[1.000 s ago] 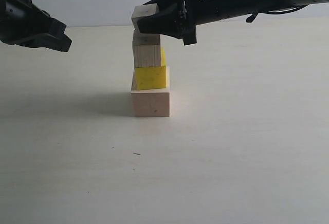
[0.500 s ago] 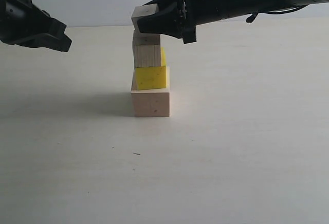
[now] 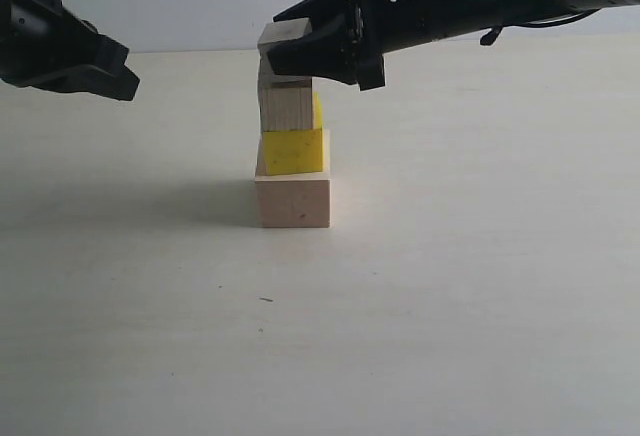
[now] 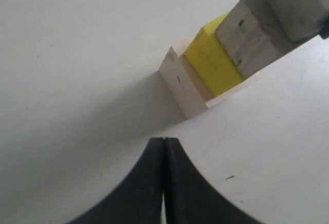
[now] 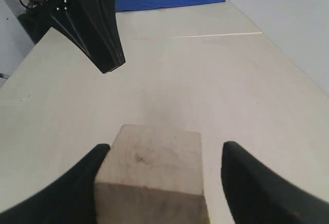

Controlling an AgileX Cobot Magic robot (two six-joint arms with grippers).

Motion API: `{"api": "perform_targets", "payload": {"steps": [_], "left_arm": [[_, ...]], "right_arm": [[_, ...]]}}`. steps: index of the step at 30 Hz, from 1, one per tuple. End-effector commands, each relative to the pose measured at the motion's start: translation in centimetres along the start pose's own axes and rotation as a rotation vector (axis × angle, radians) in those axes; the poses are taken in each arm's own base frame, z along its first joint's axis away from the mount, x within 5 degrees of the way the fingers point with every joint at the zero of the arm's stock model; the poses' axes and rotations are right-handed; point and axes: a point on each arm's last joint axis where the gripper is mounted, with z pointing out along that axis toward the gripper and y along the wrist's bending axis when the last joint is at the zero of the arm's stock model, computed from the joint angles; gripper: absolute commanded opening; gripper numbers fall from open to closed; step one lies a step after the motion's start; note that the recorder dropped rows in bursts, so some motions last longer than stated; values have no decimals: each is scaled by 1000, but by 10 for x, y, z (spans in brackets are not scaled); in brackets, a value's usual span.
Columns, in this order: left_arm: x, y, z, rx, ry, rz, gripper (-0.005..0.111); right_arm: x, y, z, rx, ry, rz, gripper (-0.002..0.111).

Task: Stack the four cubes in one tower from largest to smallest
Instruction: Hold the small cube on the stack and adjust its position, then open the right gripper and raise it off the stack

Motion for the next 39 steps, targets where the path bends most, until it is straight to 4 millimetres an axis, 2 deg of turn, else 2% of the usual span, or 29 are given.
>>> {"api": "perform_targets", "payload": {"steps": [1,10,13,19,21,23,26,29,30,36,39], "left_arm": [[0,-1,-2,-4,-9,6,0],[0,-1,-2,-4,-9,6,0],[0,-1,-2,-4,-9,6,0],[0,-1,-2,-4,-9,6,0],[0,-1,-2,-3,-7,6,0],[1,-1,-2,3,-2,4,0],[2,-2,-2,12,12,4,0],[3,-3,-2,22,27,4,0],[3,-3,-2,25,27,-2,0],[1,-5,-2,48,1,-38,0],[-2,-7,-2,67,-29,-71,0]], "right_arm": [[-6,0,0,3,-28,3,65],[-9,-1,0,16,-57,14,68],[-18,1,-3,22,-69,32,68],[-50,14,-16,28,-73,47,67],[-62,20,-21,31,-84,82,61],[-74,25,-25,33,-93,120,51],[-85,29,-31,72,-77,179,31],[-91,36,-36,103,3,223,4],[-91,38,-39,123,46,238,0],[-76,24,-56,476,259,518,0],[-68,22,-57,518,290,631,0]]}}
